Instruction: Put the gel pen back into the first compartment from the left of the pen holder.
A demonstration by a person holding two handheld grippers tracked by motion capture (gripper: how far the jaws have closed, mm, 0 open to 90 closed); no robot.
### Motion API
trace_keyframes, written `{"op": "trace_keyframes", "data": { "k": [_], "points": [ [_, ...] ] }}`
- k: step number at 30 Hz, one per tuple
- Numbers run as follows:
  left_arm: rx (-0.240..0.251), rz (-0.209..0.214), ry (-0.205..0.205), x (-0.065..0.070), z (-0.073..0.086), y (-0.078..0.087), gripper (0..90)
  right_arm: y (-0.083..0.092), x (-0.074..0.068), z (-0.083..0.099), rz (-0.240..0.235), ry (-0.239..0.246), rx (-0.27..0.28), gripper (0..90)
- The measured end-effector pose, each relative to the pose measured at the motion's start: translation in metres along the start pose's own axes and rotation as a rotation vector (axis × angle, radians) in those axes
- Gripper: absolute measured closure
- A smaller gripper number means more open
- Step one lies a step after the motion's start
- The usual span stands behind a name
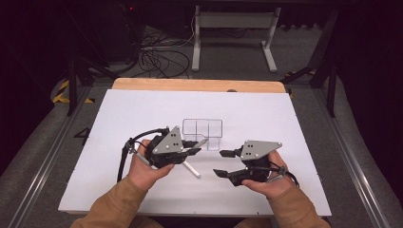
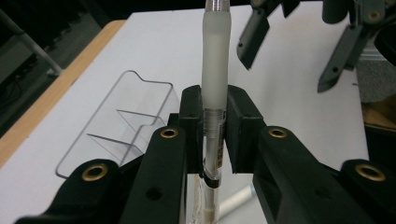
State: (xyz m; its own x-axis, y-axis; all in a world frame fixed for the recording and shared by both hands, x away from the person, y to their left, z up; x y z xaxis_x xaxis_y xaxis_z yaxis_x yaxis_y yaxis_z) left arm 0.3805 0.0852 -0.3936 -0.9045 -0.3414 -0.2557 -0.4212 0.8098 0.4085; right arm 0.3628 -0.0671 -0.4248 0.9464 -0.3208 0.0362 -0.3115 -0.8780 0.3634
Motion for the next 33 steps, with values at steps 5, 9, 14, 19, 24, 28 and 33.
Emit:
{"op": "trace_keyframes", "data": {
  "k": [5,9,14,19,24,28,33],
  "points": [
    [0.033,-0.009,0.032,-0.007,-0.005,-0.004,78.6,-0.003,0.0,0.004,-0.001,-0.003,-0.01,38.0],
    [0.061,-0.013,0.061,-0.013,-0.009,-0.005,78.6,-0.006,-0.001,0.006,-0.004,-0.006,-0.015,37.6],
    [0.088,-0.027,0.095,-0.023,-0.015,-0.006,78.5,-0.007,0.0,0.009,-0.003,-0.004,-0.023,36.7],
    [0.112,-0.033,0.141,-0.035,-0.016,-0.007,78.5,-0.007,0.0,0.009,-0.005,-0.003,-0.024,36.7],
    [0.16,-0.036,0.205,-0.047,-0.019,-0.007,78.5,-0.008,0.0,0.011,-0.006,-0.001,-0.027,36.8],
    [0.192,-0.053,0.232,-0.057,-0.02,-0.007,78.5,-0.008,0.0,0.011,-0.008,-0.002,-0.028,36.7],
    [0.219,-0.083,0.271,-0.069,-0.017,-0.01,78.4,-0.008,0.001,0.012,-0.013,-0.007,-0.033,36.7]
  ]
}}
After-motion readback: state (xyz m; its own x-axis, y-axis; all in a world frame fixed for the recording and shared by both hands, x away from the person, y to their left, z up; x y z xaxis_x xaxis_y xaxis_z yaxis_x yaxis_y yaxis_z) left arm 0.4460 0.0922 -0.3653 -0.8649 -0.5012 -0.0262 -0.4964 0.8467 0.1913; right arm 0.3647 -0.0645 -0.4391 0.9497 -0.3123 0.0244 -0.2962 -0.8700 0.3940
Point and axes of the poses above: each handheld gripper's, and its own axes: y roughly backward along the jaws, z roughly out of its underside, x roughly to its right, the point moved 8 cm from there along -y, roughly forward along the jaws, and after that the axes turned 7 degrees about x, right-handed, at the moved point
